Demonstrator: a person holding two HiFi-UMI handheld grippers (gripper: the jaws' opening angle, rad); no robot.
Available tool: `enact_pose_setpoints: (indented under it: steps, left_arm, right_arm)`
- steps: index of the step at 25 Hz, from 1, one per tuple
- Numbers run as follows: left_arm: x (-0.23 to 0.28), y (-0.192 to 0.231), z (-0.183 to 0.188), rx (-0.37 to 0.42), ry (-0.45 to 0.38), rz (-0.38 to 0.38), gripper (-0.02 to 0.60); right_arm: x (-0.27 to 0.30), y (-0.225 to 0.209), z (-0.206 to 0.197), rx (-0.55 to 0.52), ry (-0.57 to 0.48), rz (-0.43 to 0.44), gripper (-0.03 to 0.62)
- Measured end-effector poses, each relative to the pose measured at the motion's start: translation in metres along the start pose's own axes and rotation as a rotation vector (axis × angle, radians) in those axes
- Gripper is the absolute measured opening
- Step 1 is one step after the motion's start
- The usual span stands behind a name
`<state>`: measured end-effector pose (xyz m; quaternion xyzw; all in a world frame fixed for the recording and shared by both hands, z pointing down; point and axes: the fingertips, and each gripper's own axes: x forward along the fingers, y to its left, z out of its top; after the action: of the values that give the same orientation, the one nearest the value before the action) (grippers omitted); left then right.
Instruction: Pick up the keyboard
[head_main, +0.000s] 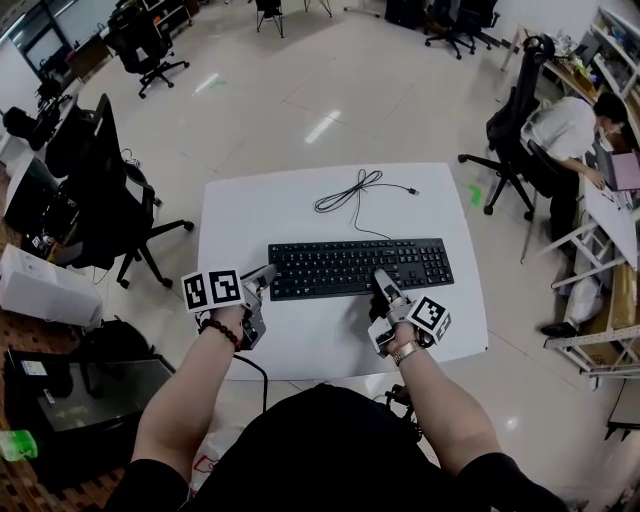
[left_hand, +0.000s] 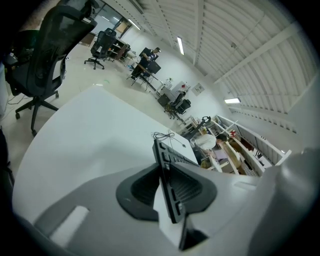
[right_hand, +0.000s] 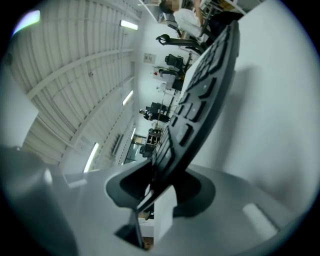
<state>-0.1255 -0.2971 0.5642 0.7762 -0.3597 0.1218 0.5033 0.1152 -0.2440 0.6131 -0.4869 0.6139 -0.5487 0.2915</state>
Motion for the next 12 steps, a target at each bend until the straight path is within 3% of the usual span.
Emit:
enact_pose_setpoints:
  steps: [12]
  left_arm:
    - [-0.043,-0.062,0.056,0.045,-0.199,-0.179,0.074]
  right_arm:
    - [-0.019,0.144,0.04,-0.318,-0.057,0.12,0.12]
